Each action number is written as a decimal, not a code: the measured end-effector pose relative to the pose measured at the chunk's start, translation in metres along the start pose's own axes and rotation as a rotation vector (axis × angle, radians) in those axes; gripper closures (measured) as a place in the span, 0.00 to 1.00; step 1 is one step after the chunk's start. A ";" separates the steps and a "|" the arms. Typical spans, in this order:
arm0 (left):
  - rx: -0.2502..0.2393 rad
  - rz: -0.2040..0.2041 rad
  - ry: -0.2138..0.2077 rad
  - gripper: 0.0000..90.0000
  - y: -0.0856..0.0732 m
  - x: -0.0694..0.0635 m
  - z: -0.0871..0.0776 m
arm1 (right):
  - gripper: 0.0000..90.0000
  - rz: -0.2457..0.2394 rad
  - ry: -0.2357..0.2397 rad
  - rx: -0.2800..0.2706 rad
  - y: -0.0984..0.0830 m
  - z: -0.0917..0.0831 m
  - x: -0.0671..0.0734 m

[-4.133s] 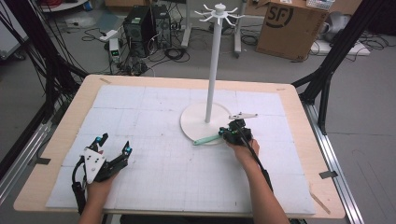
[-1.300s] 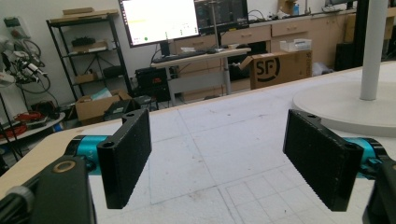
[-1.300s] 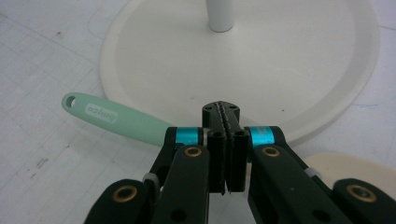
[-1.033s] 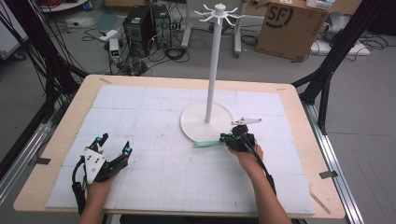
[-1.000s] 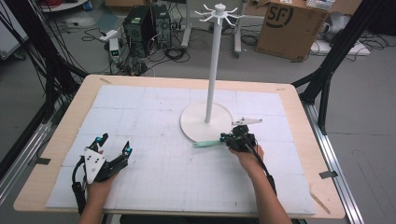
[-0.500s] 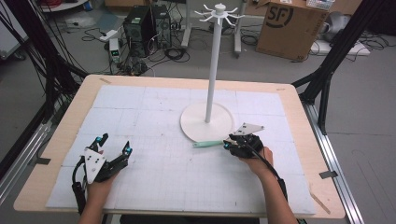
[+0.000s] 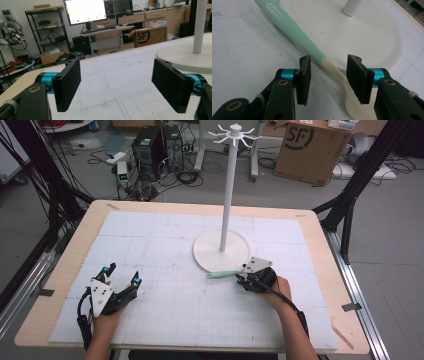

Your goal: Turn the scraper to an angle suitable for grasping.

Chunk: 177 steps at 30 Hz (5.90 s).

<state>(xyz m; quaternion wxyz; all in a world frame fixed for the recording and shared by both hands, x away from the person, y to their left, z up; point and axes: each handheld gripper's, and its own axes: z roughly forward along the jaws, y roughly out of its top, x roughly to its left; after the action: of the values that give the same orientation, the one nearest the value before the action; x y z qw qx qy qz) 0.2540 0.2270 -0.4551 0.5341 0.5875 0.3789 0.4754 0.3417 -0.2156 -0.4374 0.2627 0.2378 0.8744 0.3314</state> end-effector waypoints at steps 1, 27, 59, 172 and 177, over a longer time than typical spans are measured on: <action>0.000 0.000 0.000 0.27 0.000 0.000 0.000 | 0.61 0.009 0.002 0.001 0.000 0.001 0.000; 0.002 -0.002 0.001 0.27 0.000 0.000 0.000 | 0.60 0.015 0.037 -0.004 -0.004 0.008 -0.004; 0.000 0.000 0.000 0.27 0.000 0.000 0.000 | 0.75 0.021 0.076 0.000 -0.004 0.007 -0.004; 0.003 0.004 0.000 0.27 0.000 0.000 0.000 | 0.94 -0.070 0.244 -0.085 -0.026 -0.049 0.060; 0.003 0.005 0.000 0.27 0.000 0.000 0.000 | 0.94 -0.051 0.258 -0.098 -0.028 -0.049 0.059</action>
<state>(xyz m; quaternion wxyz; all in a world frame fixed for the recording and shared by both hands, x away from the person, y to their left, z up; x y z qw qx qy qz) 0.2539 0.2270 -0.4551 0.5321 0.5893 0.3779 0.4762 0.2606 -0.2218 -0.4427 0.1677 0.1576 0.8895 0.3947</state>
